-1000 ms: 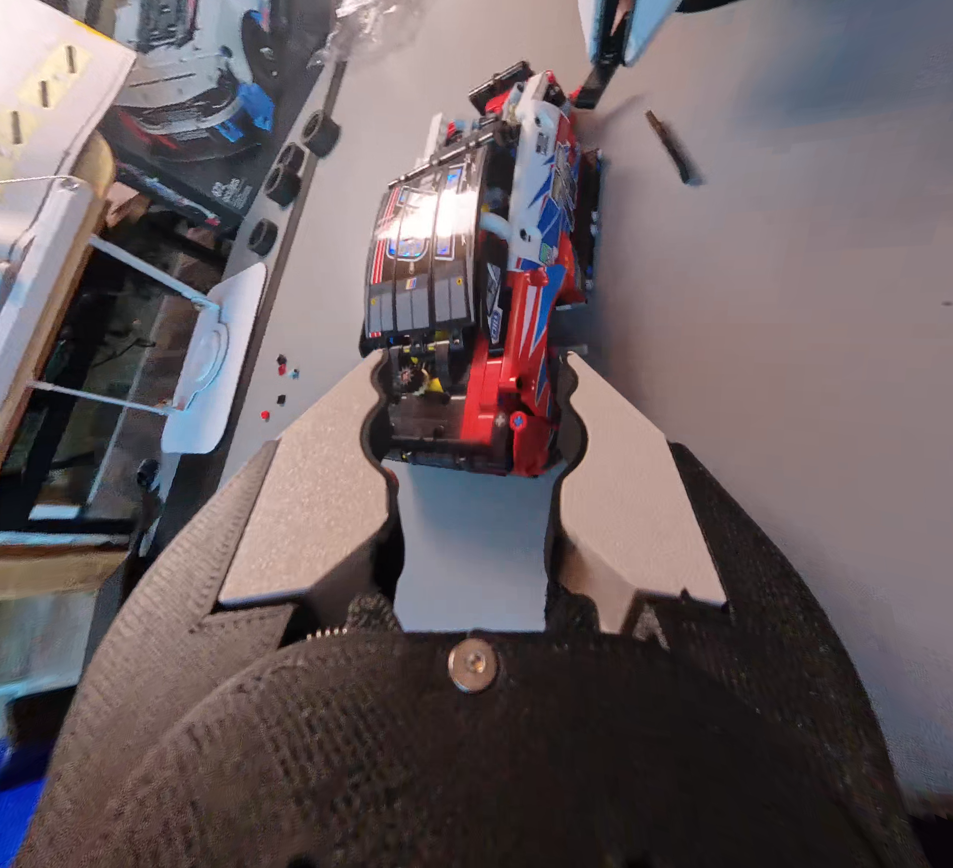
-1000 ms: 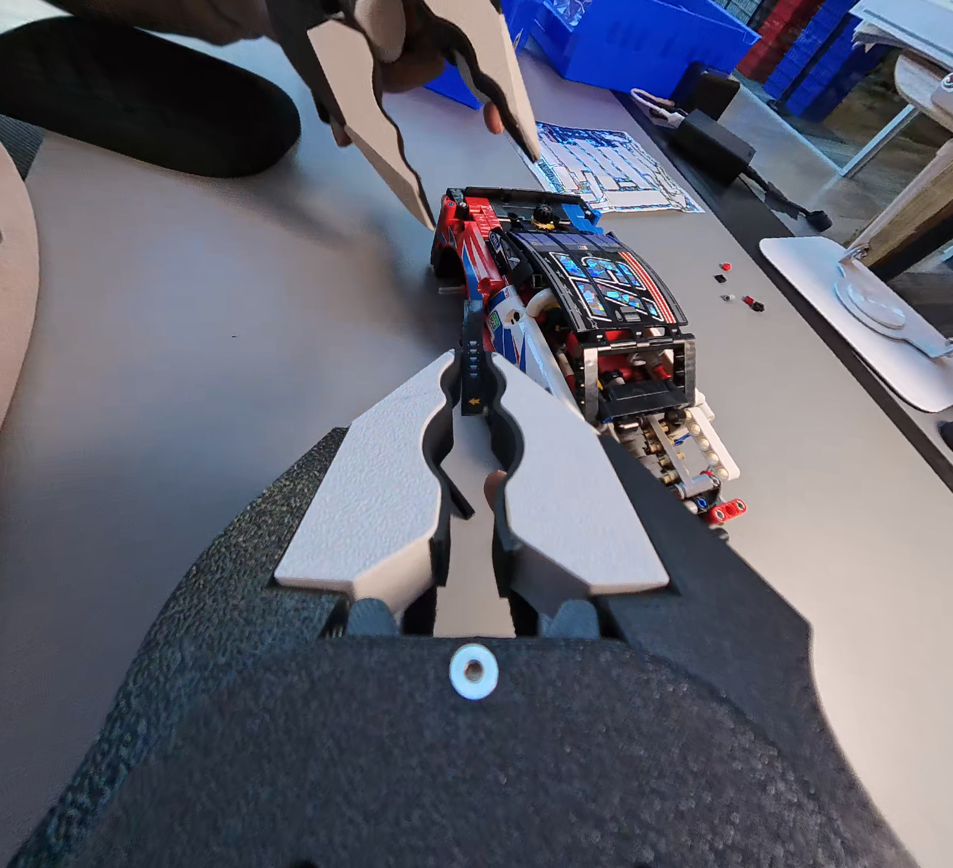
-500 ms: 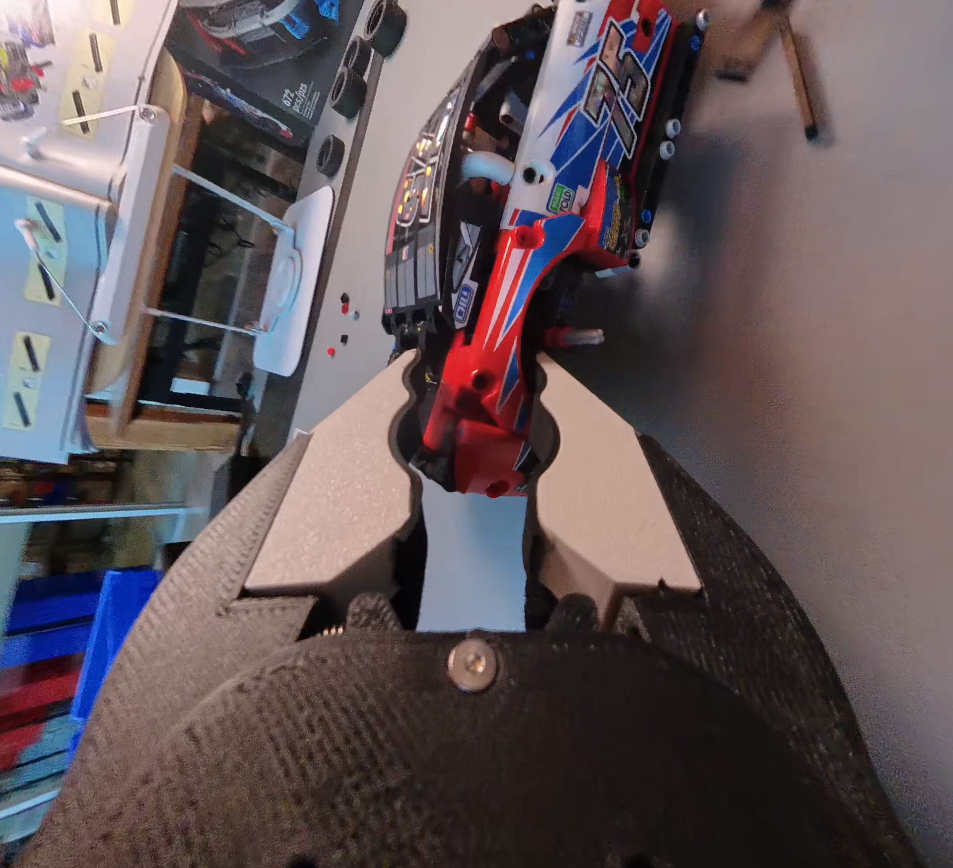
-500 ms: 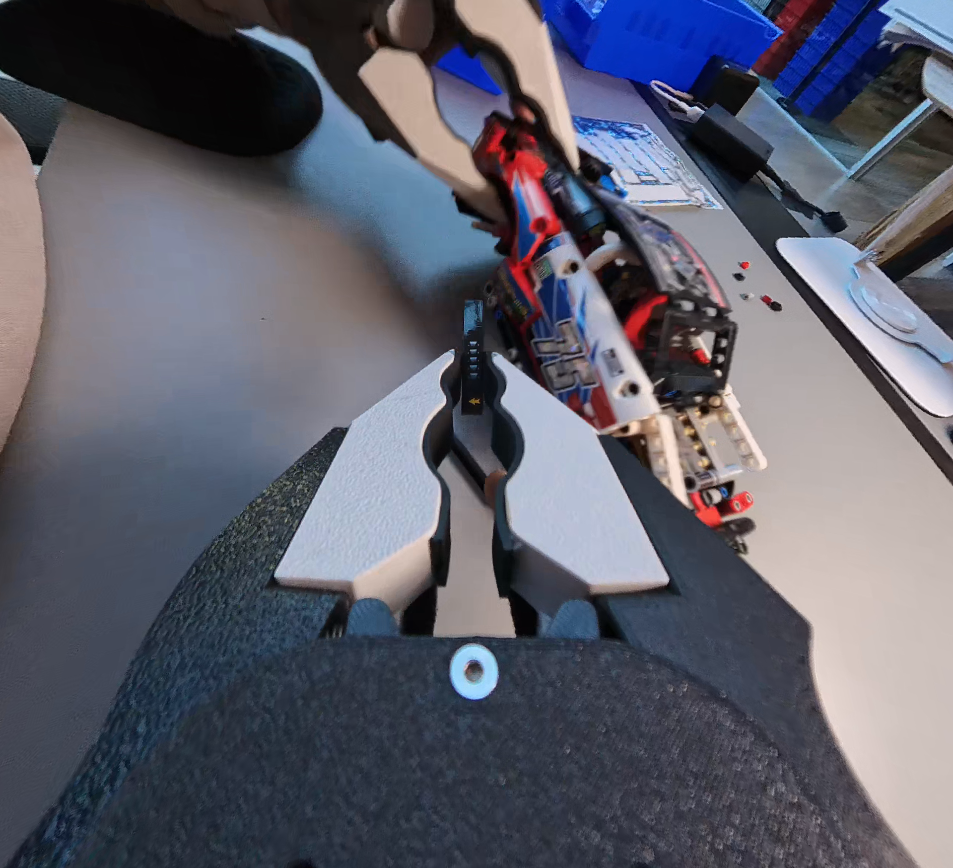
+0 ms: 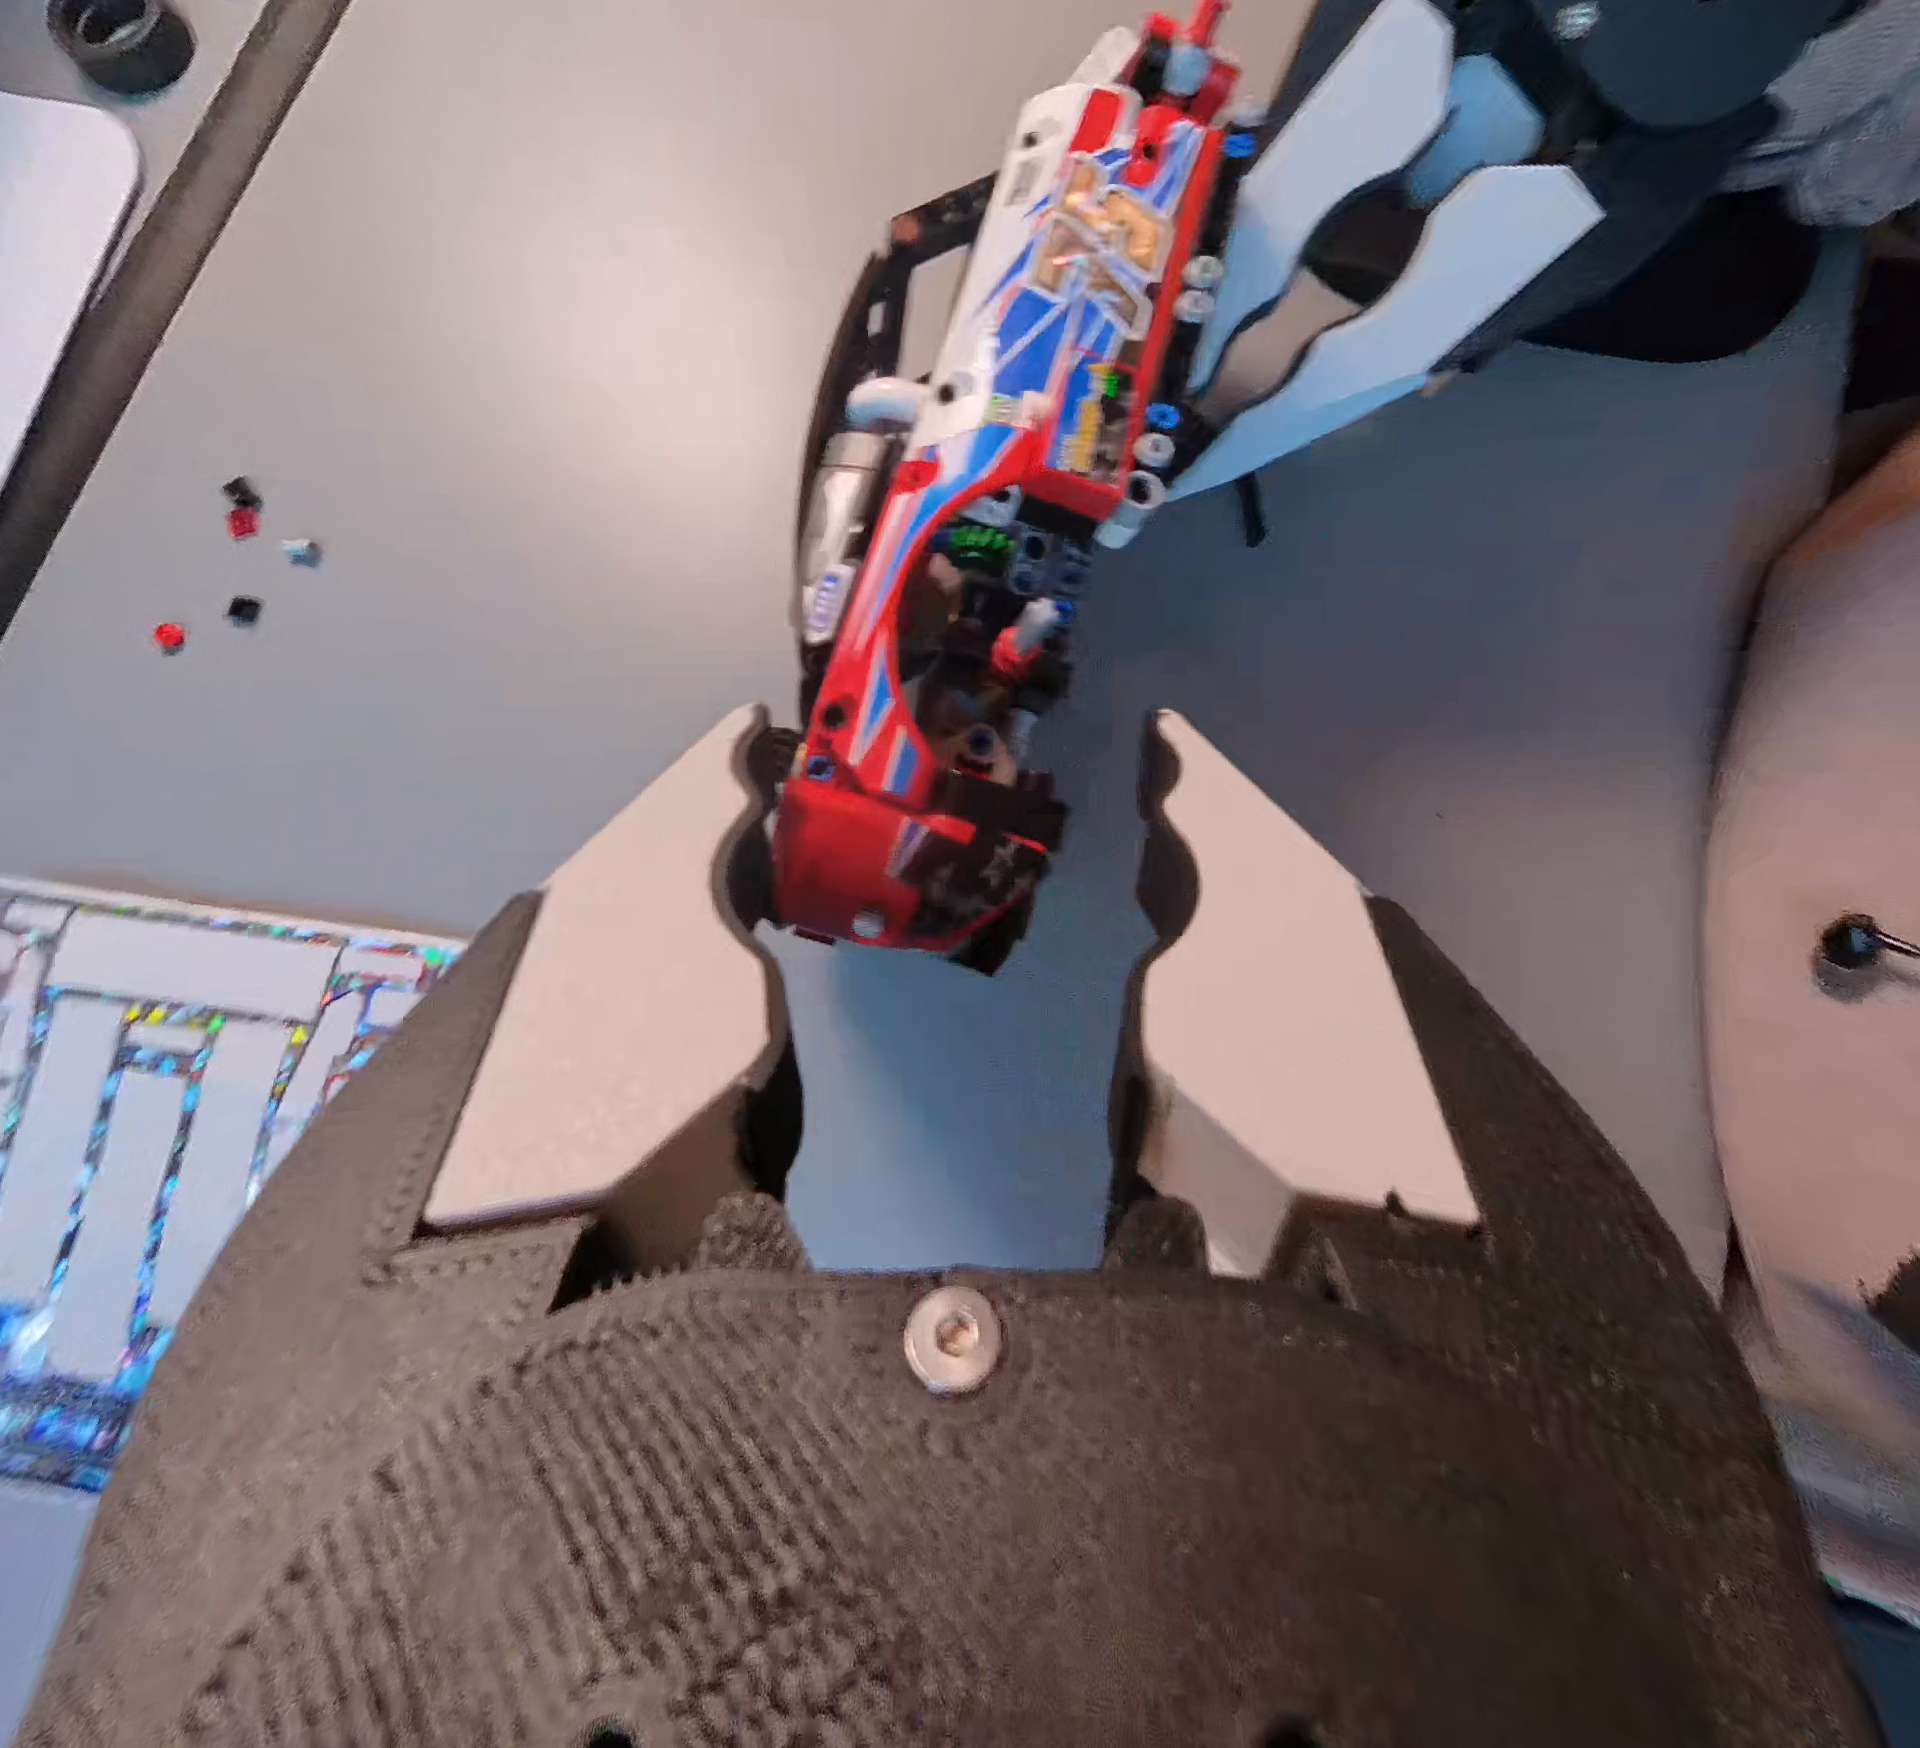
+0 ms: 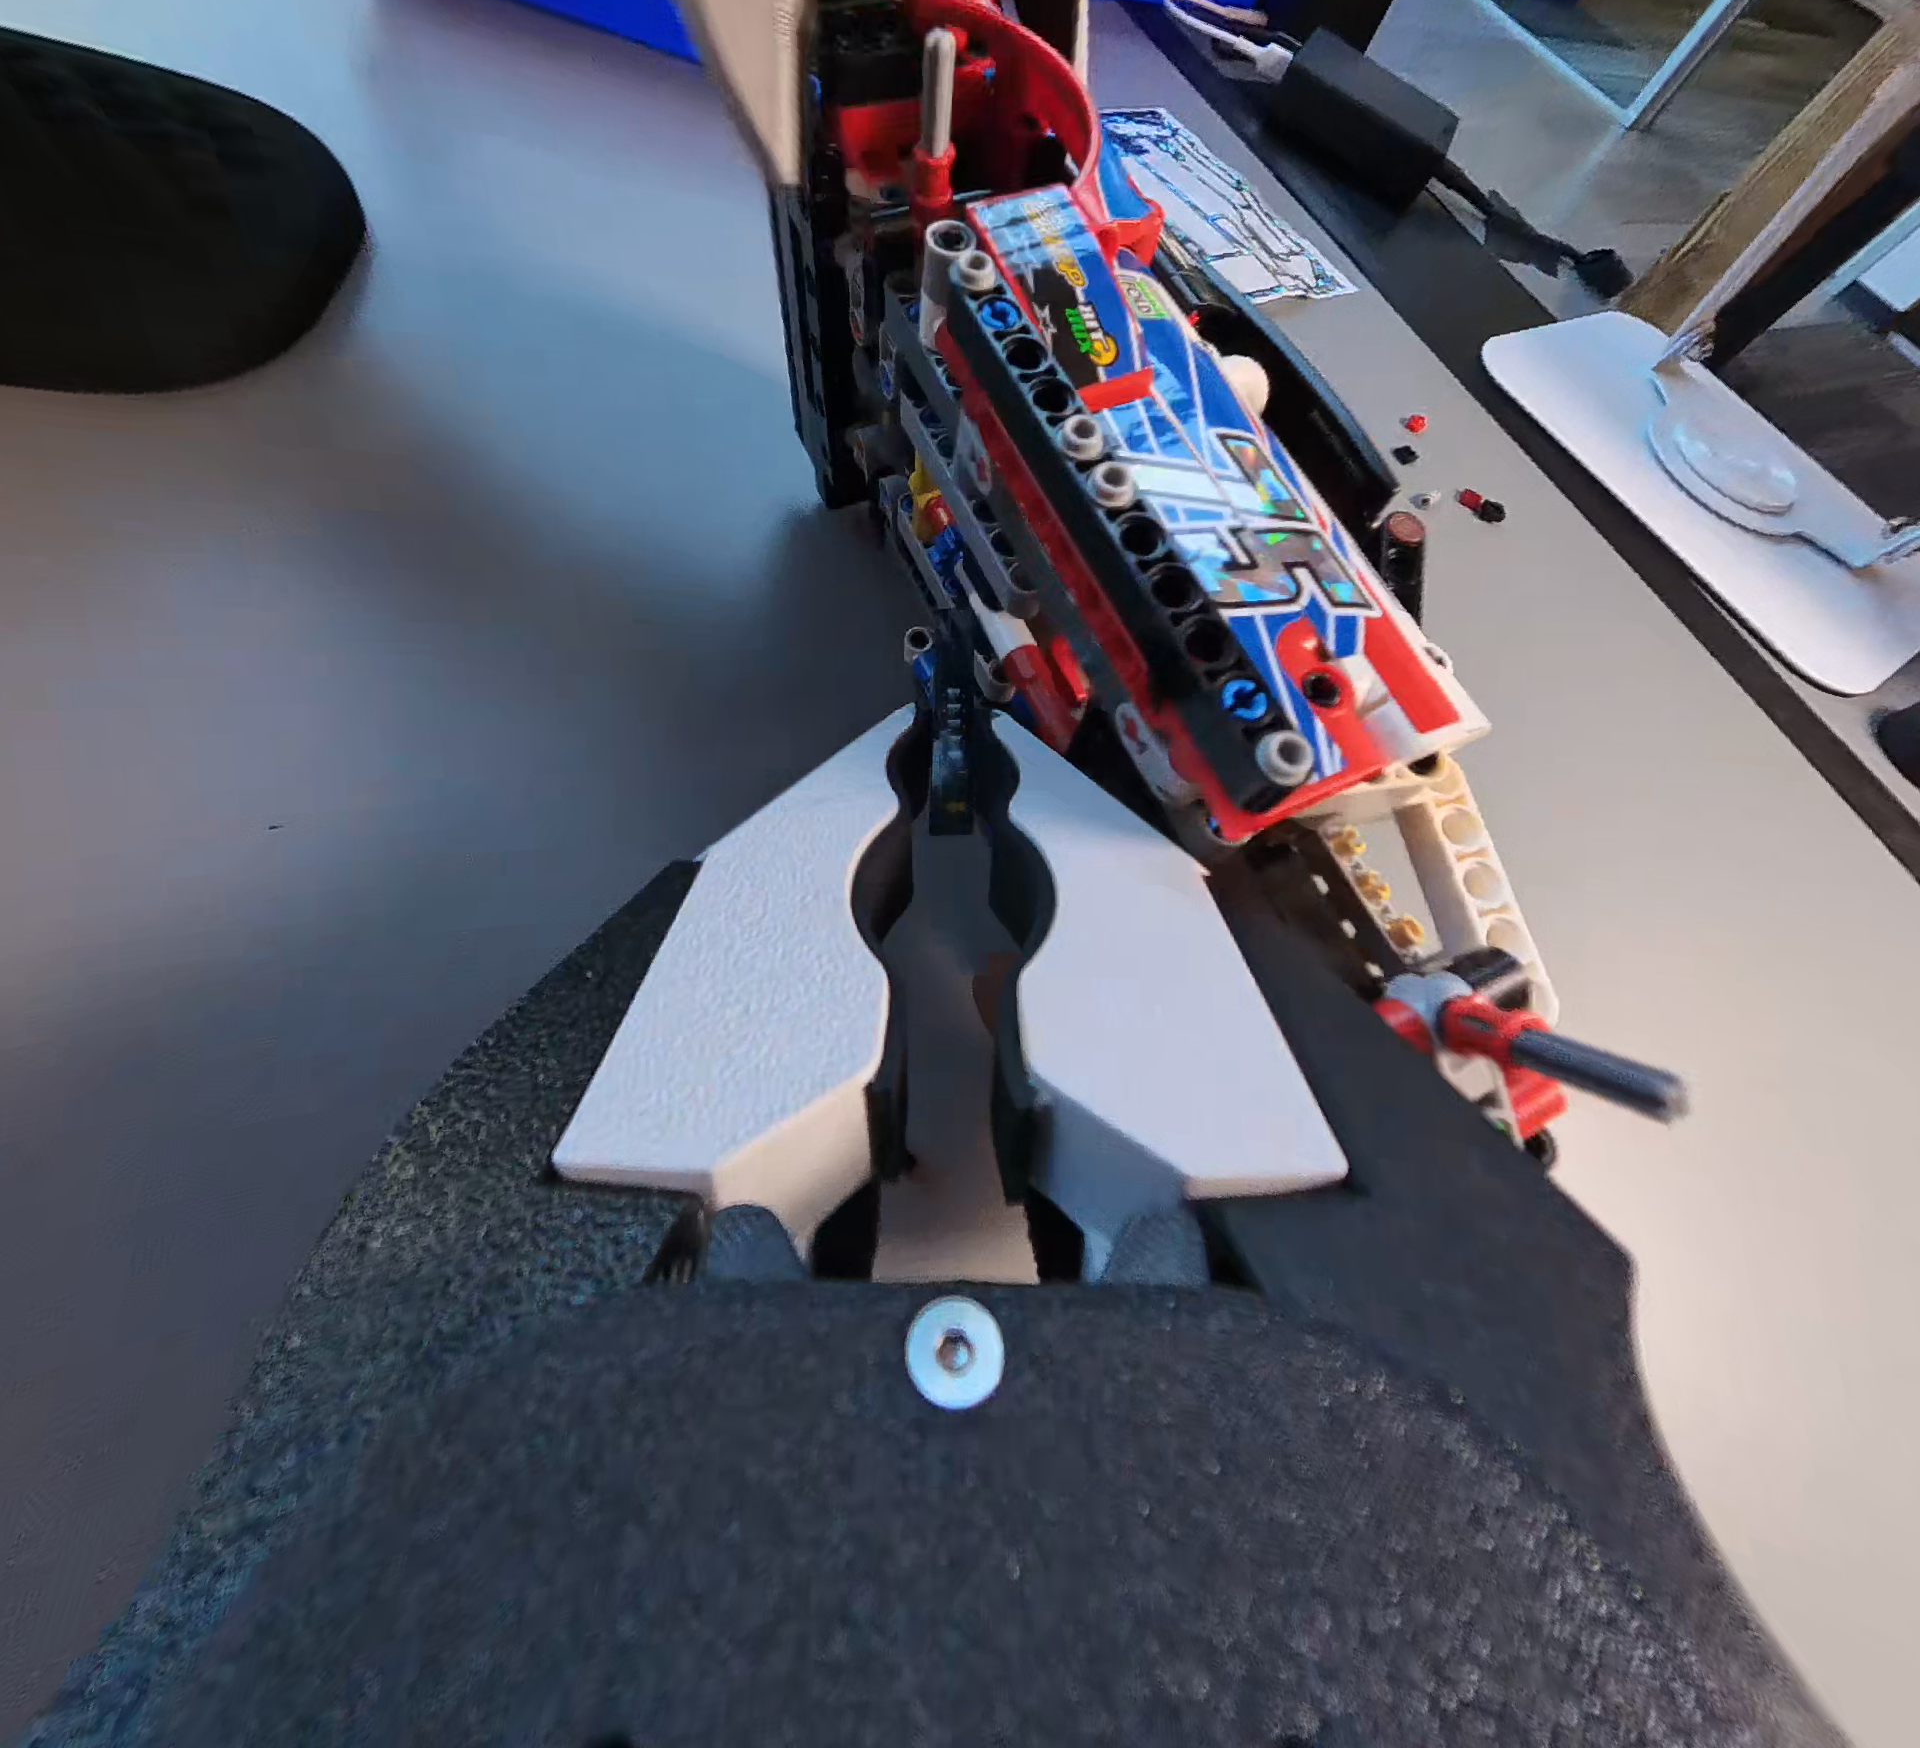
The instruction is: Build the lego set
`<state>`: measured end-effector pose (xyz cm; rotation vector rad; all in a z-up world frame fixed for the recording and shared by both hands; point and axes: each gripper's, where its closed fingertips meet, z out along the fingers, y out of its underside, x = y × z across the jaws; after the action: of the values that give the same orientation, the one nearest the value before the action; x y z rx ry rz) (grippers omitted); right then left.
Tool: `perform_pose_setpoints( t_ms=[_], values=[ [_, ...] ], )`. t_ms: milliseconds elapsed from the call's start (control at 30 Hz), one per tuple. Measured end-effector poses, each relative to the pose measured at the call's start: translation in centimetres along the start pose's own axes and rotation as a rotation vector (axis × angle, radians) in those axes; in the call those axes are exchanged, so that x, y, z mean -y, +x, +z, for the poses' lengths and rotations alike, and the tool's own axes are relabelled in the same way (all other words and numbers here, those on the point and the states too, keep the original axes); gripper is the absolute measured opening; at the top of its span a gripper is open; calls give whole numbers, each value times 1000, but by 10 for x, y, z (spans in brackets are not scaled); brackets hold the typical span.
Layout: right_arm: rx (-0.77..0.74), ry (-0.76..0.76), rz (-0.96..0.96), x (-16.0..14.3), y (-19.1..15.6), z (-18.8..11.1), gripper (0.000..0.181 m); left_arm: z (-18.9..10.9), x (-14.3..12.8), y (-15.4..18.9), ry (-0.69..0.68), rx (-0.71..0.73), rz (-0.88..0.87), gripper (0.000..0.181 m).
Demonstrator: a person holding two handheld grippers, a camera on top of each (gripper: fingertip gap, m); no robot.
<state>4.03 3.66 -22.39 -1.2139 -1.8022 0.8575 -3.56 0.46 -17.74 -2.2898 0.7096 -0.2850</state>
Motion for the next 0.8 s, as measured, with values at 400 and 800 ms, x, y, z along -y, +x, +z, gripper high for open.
perform_pose_setpoints(
  t_ms=[400,800],
  values=[
    [11,51,63,-4,8,-1,5,56,-18,-12,349,-107,27,74],
    [317,-26,-164,77,-3,-60,4,42,-29,20,379,-8,43,74]
  ],
)
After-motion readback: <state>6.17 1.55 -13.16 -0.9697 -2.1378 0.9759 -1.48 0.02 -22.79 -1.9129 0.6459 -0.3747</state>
